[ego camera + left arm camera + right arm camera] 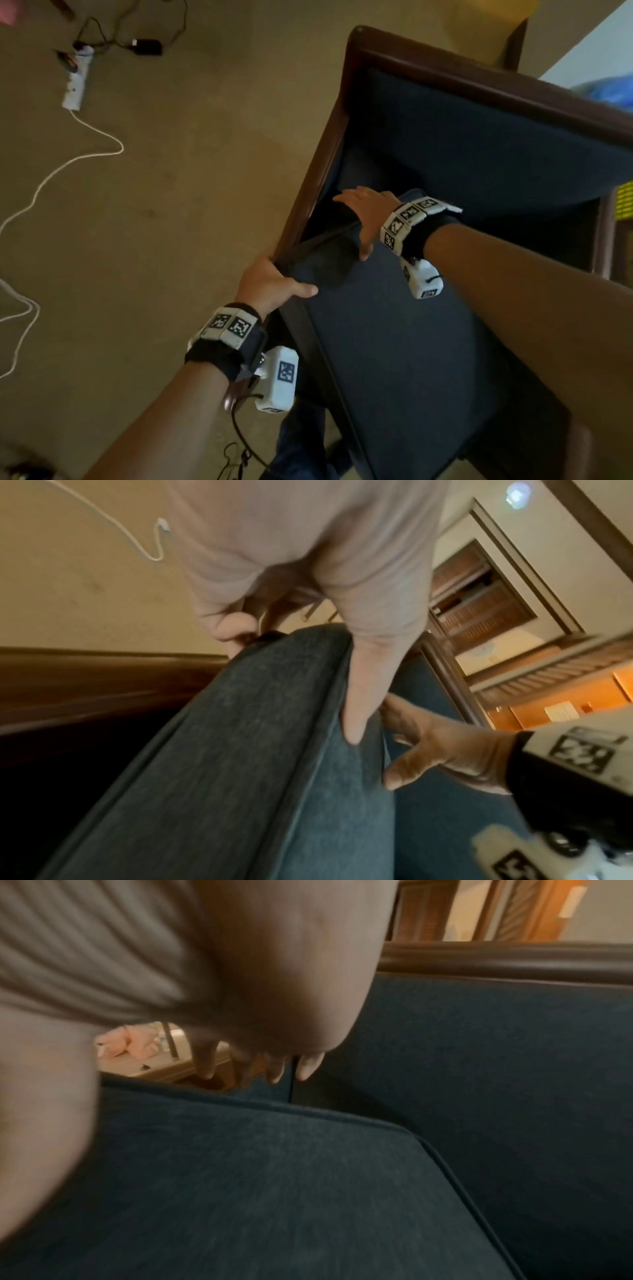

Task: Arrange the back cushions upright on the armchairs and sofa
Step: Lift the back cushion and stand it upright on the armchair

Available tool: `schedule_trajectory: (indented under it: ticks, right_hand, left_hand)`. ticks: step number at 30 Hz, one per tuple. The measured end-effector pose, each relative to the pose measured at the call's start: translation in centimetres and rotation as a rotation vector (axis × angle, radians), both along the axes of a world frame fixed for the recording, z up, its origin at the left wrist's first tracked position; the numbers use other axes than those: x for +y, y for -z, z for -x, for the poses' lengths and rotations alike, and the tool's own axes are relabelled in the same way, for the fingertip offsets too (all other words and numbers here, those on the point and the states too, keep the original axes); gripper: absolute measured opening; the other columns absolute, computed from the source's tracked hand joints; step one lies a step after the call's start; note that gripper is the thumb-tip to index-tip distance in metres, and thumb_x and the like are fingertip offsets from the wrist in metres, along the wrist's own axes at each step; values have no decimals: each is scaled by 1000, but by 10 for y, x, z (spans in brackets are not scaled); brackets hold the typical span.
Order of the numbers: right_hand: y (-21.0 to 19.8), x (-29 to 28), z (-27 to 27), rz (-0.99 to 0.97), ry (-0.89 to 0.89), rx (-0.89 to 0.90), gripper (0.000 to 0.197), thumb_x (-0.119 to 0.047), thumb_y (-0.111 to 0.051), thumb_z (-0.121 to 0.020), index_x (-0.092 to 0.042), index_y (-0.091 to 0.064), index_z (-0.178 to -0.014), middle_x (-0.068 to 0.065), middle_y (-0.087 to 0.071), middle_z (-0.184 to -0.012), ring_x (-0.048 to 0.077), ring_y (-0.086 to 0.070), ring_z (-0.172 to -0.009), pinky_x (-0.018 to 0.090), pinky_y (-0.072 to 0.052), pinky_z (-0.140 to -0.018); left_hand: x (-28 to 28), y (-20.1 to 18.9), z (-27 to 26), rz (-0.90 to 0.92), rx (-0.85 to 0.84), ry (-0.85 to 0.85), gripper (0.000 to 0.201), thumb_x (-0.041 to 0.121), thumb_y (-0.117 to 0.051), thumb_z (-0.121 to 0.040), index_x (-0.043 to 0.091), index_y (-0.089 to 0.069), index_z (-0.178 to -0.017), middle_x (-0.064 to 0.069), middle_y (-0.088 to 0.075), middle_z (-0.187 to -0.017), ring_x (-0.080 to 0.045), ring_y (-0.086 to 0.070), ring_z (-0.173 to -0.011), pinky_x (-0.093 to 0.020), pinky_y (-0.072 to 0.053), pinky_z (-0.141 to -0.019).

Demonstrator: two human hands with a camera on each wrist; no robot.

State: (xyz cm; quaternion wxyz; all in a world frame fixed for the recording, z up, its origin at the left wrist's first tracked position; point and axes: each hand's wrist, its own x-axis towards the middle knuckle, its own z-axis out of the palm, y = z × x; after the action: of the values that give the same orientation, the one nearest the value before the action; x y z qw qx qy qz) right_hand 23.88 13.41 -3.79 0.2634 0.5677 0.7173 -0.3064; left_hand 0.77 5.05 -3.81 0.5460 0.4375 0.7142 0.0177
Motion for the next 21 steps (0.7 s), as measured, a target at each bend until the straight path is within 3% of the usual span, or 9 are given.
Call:
schedule_trajectory:
  ticks: [3, 5, 7, 9, 12, 16, 19, 21]
  right_hand:
    - [7, 18, 13, 155, -170, -91, 134, -38, -93, -51, -36, -6, -154, -4, -6, -164, 26, -3, -151, 56, -14, -118]
    - [7, 18, 20, 256, -248, -120, 129, -27, -91, -55, -40, -8, -153, -3, -10, -164, 25, -9, -151, 52, -17, -117]
    - [0, 10, 17, 336, -260, -85, 118, -18, -89, -58, -40, -20, -151, -1, -26, -159, 25, -27, -145, 46, -27, -111]
    - [-20, 2, 9, 322, -235, -53, 108, -18, -88, -53, -39, -33, -143, -3, -43, -147, 27, -40, -134, 49, -29, -105]
    - [-58, -10, -5, 241, -207, -65, 94, -25, -89, -46, -34, -46, -129, -7, -54, -130, 23, -44, -123, 54, -27, -103]
    - [-104, -41, -28, 134, -139, -68, 81, -42, -90, -41, -27, -51, -110, -6, -58, -111, 20, -53, -108, 46, -28, -104]
    - [-136, -77, -44, 26, -53, -38, 79, -52, -88, -43, -25, -50, -107, -4, -61, -105, 19, -57, -102, 41, -30, -109]
    - [-160, -101, -57, -59, 18, -28, 73, -53, -88, -44, -24, -53, -102, -5, -61, -100, 18, -57, -97, 35, -36, -102]
  left_hand:
    - [-3, -8, 2, 71, -91, 43, 64, 24, -96, -49, 13, -69, -106, -1, -73, -103, -22, -68, -97, -42, -55, -91]
    - [-9, -15, 2, 23, -121, 94, 63, 20, -94, -50, 14, -67, -107, 0, -73, -102, -20, -68, -96, -42, -55, -90]
    - [-15, -26, 0, -22, -168, 133, 65, 24, -92, -47, 17, -64, -106, 0, -71, -104, -19, -67, -96, -44, -55, -89]
    - [-21, -39, -3, -50, -244, 145, 60, 23, -91, -48, 22, -60, -100, -2, -68, -105, -19, -66, -97, -47, -55, -89]
    - [-37, -52, -8, -128, -301, 123, 84, 40, -87, -38, 25, -49, -111, -1, -58, -118, -17, -59, -108, -46, -53, -93]
    - [-49, -71, -16, -208, -320, 209, 104, 48, -83, -37, 28, -37, -129, 7, -49, -126, -11, -54, -114, -30, -51, -91]
    - [-49, -88, -22, -285, -317, 355, 105, 36, -91, -43, 35, -37, -133, 12, -53, -126, -6, -55, -112, -12, -45, -86]
    - [-48, -107, -29, -360, -331, 449, 103, 39, -88, -43, 35, -38, -133, 13, -53, -125, -4, -54, -112, -9, -43, -88]
